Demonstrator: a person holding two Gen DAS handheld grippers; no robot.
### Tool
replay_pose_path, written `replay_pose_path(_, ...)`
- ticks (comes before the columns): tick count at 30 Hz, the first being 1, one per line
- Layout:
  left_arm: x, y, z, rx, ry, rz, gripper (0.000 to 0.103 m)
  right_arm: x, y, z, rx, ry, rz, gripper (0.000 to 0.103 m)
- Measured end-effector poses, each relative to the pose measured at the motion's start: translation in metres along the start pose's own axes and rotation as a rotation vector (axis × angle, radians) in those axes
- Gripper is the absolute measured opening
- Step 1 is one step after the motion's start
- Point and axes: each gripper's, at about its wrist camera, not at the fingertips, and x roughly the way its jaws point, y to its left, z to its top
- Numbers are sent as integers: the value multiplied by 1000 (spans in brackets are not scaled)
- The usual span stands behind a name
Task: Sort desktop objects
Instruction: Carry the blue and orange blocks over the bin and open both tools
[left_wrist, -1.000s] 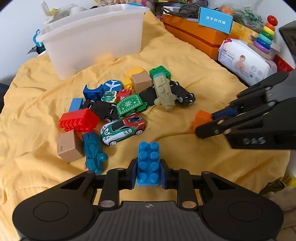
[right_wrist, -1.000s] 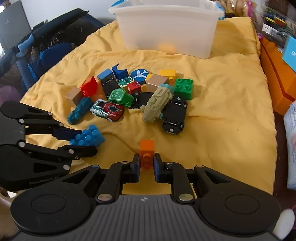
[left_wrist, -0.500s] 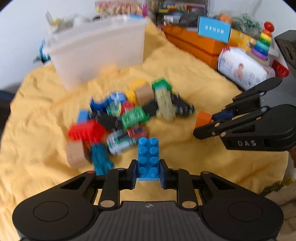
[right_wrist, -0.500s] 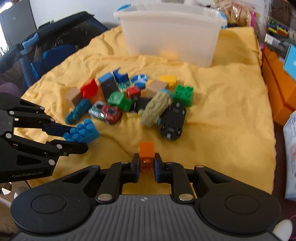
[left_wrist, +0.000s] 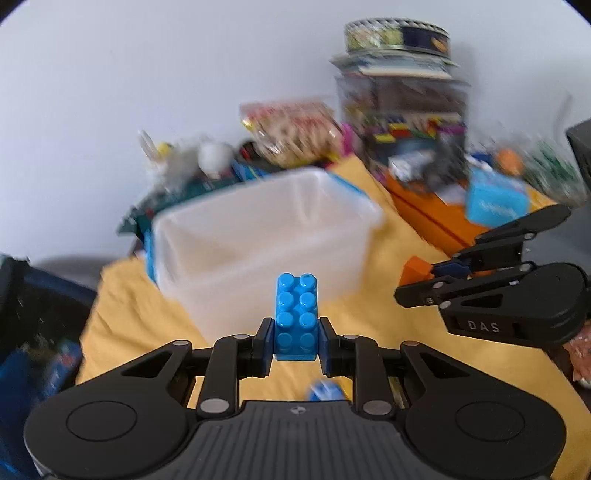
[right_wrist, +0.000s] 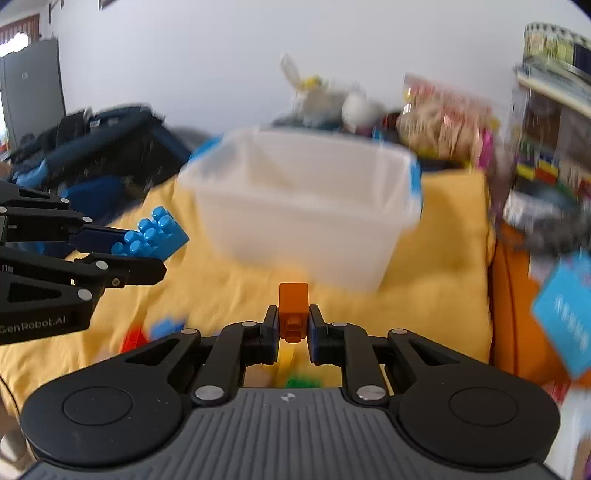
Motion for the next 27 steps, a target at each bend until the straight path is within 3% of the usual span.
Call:
replay_pose_path(5,36,30,50,-62,-23,78,27,21,-14,49,-8,-78,-48,17)
replay_pose_path(9,72,45,81,-85,-9,124,27,47,-26,83,8,-91,-68,17)
replay_pose_path(13,108,54,92,-110,43,160,27,78,-38,101,56,-51,-76,17)
replay_pose_path(16,141,60,90,-168,153,142,29,102,-43,103,91,2,-90,20)
replay_pose_path(17,146,62,87,-187,188,151,31,109,-45,102,102,20,-92,27)
replay_pose_path(19,148,63,83,-204,215,170,41,113,-46,100,110,39,-95,29)
replay_pose_path(24,110,59,77,-190,133,179,74,89,-45,98,122,-7,-89,37)
replay_pose_path(27,81,57,69,-198,73,128,75,64,-46,90,142,-53,-71,49)
